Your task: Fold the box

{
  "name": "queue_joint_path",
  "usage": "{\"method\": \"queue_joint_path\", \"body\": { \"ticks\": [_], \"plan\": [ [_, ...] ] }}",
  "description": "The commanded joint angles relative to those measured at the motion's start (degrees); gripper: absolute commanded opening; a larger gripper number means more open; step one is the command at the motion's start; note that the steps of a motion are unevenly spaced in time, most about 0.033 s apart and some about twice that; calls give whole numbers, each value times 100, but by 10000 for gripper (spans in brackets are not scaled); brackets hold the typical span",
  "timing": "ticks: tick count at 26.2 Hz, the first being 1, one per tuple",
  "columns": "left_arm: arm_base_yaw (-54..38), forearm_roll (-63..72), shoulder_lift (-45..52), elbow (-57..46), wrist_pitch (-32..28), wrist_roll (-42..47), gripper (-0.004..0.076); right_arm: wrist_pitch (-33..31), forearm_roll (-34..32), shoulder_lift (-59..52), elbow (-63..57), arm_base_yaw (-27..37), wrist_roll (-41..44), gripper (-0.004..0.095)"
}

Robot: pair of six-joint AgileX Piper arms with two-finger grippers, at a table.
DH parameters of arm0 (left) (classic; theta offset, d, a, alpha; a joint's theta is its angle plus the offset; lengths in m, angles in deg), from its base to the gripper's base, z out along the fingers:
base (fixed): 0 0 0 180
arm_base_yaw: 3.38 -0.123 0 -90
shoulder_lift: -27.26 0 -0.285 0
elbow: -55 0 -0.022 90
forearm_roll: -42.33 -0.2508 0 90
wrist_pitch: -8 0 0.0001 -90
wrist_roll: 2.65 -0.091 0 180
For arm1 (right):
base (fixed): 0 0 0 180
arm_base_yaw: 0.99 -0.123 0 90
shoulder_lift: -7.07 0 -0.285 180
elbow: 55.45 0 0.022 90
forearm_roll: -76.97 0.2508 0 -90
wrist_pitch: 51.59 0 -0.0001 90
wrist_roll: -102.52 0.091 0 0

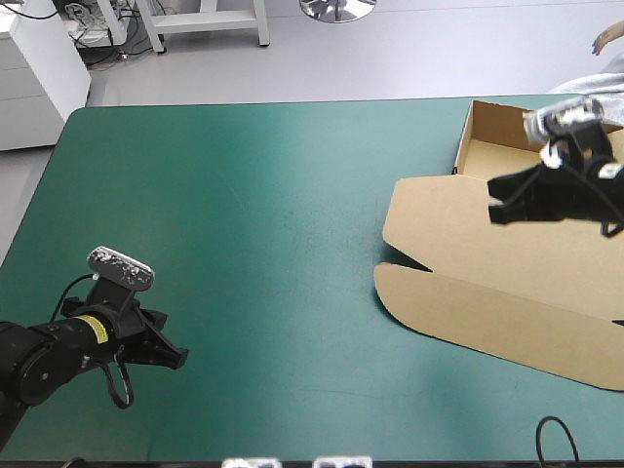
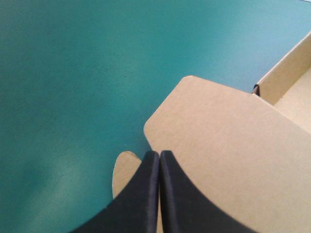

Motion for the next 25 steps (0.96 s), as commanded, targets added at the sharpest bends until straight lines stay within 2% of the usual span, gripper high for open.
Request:
{"method": "queue_joint_path", "body": {
  "ticks": [1, 3, 4, 10, 15, 19, 25],
  "plan": [
    [28, 115, 265, 88, -639, 66, -10, 1005, 349, -1502, -1332, 3, -580, -15],
    [28, 115, 452, 26, -916, 66, -10, 1643, 283, -2653, -2448, 3, -560, -16],
    [28, 115, 511, -29, -938, 66, -10, 1746, 268, -3181, -2887, 3, -560, -17],
    [28, 128, 685, -585, -992, 66, -10, 1833, 206, -4555, -4031, 3, -432, -17],
    [28, 304, 865, -980, -1098, 163, -10, 1495, 105, -4715, -4532, 3, -500, -17],
    [28, 393, 1087, -1287, -1239, 151, -10, 1506, -27, -4715, -4823, 3, -500, -17],
    [28, 393, 1240, -1562, -1022, 126, -10, 1427, -27, -4715, -5262, 3, -490, -17]
  ]
}}
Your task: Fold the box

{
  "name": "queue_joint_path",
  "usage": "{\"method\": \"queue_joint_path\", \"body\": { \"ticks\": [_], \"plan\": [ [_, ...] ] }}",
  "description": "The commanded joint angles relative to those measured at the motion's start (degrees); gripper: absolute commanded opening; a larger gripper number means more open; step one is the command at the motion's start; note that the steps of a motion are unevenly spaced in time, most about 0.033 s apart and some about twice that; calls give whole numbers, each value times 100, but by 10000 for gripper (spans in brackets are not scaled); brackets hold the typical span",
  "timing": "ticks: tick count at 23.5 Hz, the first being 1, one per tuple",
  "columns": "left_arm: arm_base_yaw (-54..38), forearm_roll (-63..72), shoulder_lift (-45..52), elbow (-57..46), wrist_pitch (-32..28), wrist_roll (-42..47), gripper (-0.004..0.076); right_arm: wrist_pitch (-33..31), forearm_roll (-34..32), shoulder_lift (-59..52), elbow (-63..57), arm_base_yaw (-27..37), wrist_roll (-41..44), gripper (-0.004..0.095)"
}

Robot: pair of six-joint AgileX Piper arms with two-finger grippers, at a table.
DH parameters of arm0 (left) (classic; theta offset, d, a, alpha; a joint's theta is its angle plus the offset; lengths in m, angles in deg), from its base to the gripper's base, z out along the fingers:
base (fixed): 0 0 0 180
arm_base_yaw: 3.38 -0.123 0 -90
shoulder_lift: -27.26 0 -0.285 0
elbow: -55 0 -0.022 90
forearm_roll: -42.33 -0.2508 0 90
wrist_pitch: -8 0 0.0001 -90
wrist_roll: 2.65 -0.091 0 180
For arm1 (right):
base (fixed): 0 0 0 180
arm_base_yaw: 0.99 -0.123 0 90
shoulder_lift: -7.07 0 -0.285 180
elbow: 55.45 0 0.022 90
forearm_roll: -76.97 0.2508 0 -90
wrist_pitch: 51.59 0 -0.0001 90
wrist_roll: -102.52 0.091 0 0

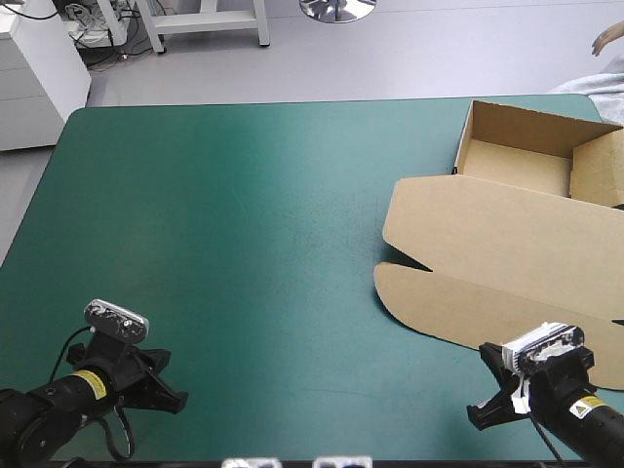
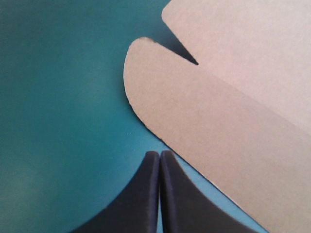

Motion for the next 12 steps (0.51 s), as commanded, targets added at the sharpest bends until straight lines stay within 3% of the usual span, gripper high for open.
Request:
{"method": "queue_joint_path", "body": {
  "ticks": [1, 12],
  "plan": [
    [28, 86, -7, 96, -211, 22, -10, 208, 177, 46, -76, 3, -44, -17],
    [28, 86, -7, -140, -53, -27, -10, 273, 156, 46, -241, 3, -31, -17]
  ]
}}
